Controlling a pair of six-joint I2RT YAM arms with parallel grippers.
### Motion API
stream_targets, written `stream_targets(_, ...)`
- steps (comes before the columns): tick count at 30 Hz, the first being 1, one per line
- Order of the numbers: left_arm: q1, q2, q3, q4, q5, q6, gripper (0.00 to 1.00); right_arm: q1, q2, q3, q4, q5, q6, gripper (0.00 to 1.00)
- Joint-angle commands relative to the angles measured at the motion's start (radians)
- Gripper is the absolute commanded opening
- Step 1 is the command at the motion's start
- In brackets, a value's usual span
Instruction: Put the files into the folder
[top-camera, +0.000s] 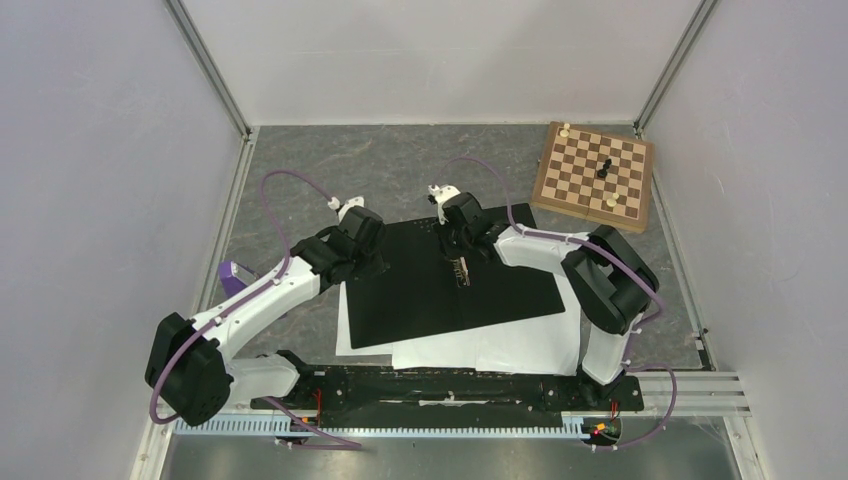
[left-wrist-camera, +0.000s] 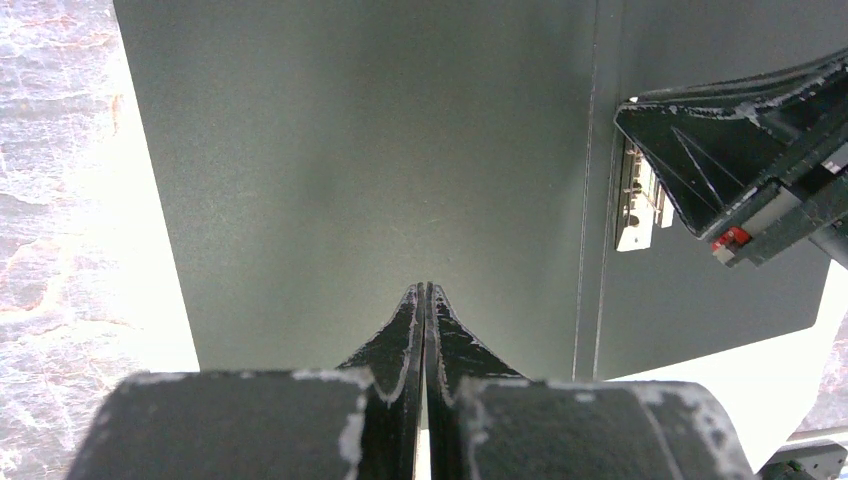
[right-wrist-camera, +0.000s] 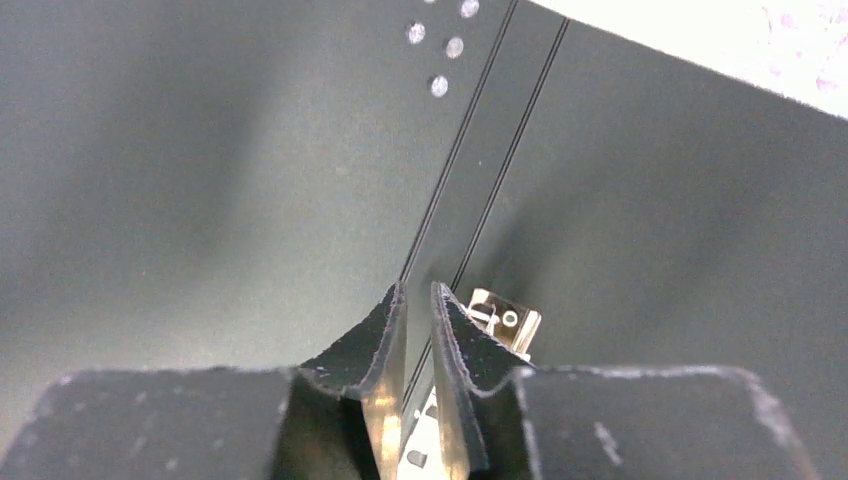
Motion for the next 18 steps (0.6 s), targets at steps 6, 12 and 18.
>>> stream_targets(6, 0.005, 0.012, 0.047, 0.014, 0.006, 0.038, 0.02, -0.003, 0.056, 0.148, -0.029, 0.036, -0.062, 0.23)
stream_targets(12, 0.006, 0.007, 0.048, 0.013, 0.004, 0.04, 0.02, 0.0, 0.026, 0.197, -0.091, 0.055, -0.075, 0.29)
stream_targets(18, 0.008, -0.003, 0.043, 0.011, 0.005, 0.035, 0.02, 0.004, -0.061, 0.143, -0.231, 0.256, -0.023, 0.38)
